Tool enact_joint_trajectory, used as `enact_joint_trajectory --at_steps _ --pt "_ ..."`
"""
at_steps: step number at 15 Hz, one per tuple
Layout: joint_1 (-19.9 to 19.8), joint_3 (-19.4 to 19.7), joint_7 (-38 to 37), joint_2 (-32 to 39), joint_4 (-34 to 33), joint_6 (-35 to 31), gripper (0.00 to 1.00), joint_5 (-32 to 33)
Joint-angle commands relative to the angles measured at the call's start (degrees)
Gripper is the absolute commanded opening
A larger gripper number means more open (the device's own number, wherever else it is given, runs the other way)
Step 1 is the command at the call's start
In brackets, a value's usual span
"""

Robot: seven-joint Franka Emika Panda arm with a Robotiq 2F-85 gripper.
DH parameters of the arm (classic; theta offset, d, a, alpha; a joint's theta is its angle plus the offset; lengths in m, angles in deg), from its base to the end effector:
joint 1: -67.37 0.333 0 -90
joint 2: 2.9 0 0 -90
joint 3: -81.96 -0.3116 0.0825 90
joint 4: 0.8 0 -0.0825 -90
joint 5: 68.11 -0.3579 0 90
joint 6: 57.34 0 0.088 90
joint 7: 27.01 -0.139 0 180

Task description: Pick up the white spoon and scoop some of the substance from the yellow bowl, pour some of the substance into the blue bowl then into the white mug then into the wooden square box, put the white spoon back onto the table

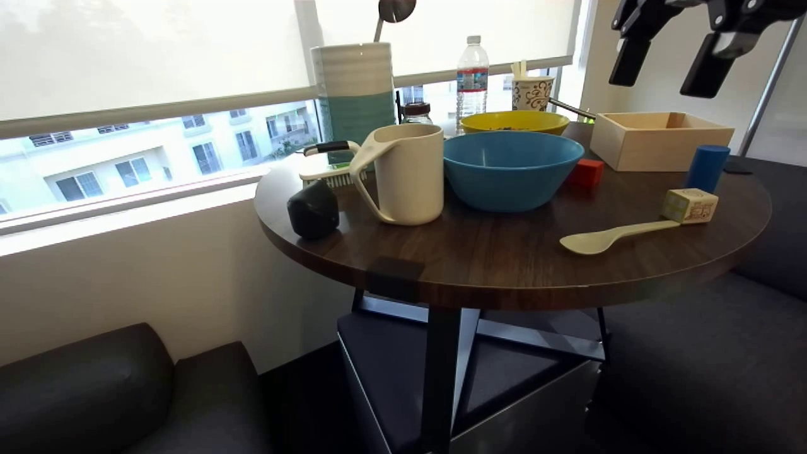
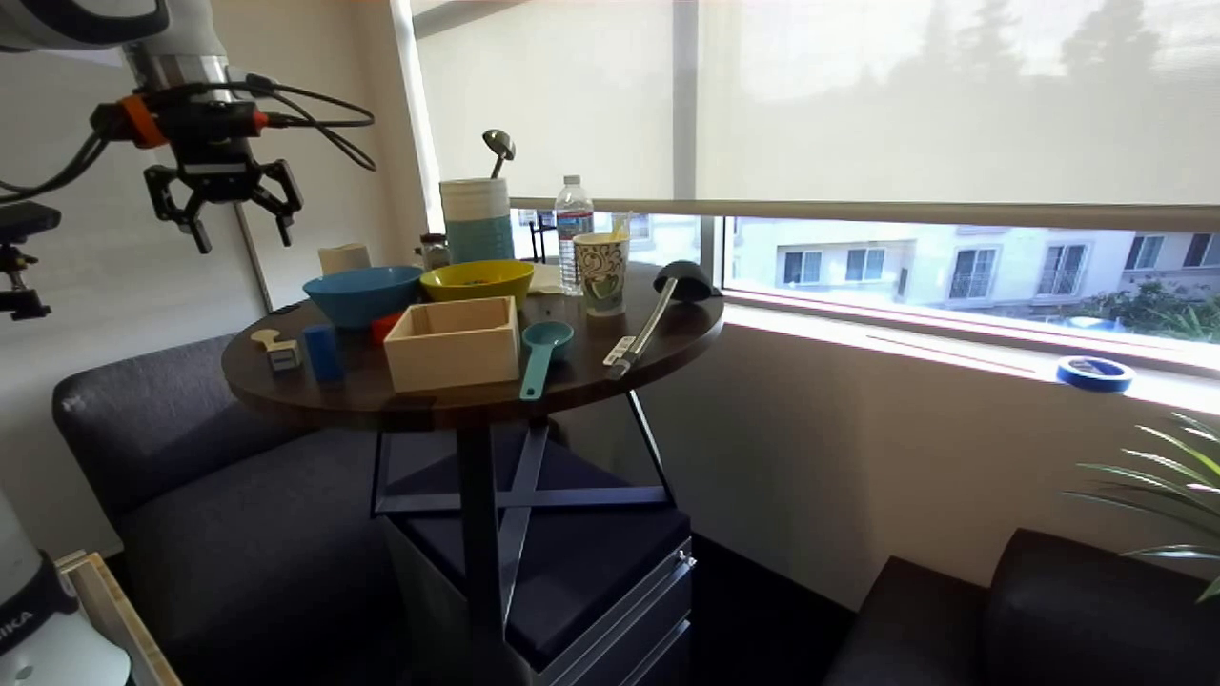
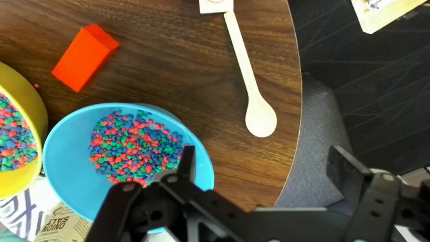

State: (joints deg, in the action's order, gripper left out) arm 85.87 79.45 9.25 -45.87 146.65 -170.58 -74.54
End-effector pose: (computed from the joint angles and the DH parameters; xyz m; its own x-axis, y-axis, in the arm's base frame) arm 0.2981 0.1264 0.4837 0.5687 0.8052 0.1680 0.8140 -0.5803 0.0257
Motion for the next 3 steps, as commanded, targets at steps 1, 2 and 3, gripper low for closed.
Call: enact_joint_trajectory --at_steps 1,2,3 --pt "0.57 0.42 -0.33 0.06 -0.12 0.12 1.0 0.36" --pt "0.59 0.42 -0.33 0.07 -0.11 0.12 1.0 0.36" --pt "0.6 0.42 -0.33 0.07 -0.11 0.12 1.0 0.35"
